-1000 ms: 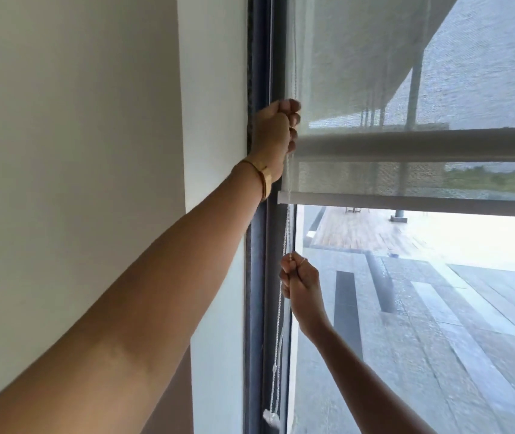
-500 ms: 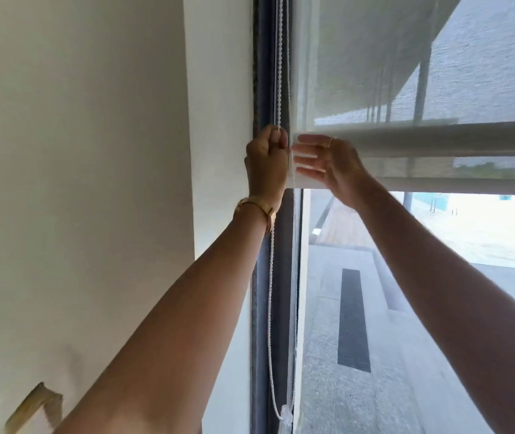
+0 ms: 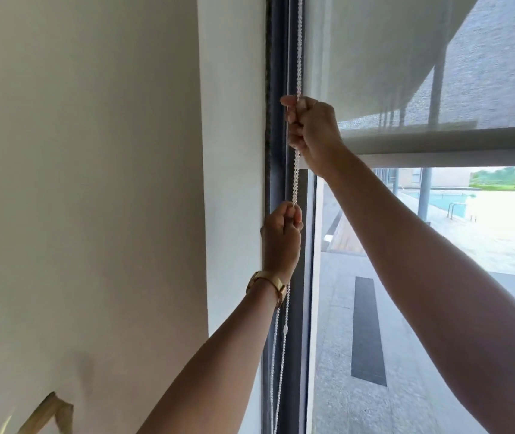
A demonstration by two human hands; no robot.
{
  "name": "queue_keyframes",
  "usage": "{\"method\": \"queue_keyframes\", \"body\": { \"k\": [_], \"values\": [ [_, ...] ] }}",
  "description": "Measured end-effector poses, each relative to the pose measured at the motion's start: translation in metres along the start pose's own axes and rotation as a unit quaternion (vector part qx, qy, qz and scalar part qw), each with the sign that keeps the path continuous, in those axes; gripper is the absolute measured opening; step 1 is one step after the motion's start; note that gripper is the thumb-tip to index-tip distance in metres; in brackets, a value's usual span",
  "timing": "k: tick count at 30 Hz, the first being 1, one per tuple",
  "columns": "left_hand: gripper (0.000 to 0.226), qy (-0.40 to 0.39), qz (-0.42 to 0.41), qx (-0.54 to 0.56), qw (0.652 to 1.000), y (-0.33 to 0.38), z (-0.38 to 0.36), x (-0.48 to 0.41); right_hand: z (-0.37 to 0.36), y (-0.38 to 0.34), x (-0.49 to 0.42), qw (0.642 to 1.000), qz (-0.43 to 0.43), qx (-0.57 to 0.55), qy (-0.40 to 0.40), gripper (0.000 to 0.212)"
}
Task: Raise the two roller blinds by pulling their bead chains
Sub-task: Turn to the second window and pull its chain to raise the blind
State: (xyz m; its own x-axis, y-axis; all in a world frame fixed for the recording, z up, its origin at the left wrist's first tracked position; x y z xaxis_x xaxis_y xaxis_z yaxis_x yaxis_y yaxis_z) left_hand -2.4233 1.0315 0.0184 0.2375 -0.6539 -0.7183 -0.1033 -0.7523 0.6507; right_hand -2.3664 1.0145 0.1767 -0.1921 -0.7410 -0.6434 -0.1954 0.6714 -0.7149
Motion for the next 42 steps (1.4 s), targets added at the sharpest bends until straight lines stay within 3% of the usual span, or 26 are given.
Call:
{"method": "queue_keyframes", "body": {
  "k": [14,30,42],
  "values": [
    [0.043,0.016,0.044,-0.031,0.998,-0.025,0.013,0.013,-0.002,0.051,0.000,1.000,0.024,-0.003,0.009,0.042],
    [0.025,-0.033,0.034,-0.042,0.998,-0.028,0.018,0.001,0.003,0.050,0.003,0.998,0.038,0.041,-0.010,0.045],
    [0.031,-0.027,0.040,-0.030,0.998,-0.036,0.010,0.006,0.006,0.063,0.001,0.995,0.066,0.063,0.039,0.040]
  ]
}}
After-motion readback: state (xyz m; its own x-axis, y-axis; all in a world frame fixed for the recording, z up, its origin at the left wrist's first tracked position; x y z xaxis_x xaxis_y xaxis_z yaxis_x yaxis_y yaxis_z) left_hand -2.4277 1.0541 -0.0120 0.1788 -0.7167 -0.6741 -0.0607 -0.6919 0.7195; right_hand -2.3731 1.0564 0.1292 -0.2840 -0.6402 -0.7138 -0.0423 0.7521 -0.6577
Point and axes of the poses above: each hand's wrist, its own x-axis away from the middle knuckle, its own z-axis out of the back of the hand, y = z × x, the point moved 3 cm from there along -x, towards the middle knuckle, and after that the axes turned 6 degrees about y, right-handed, at the moved point
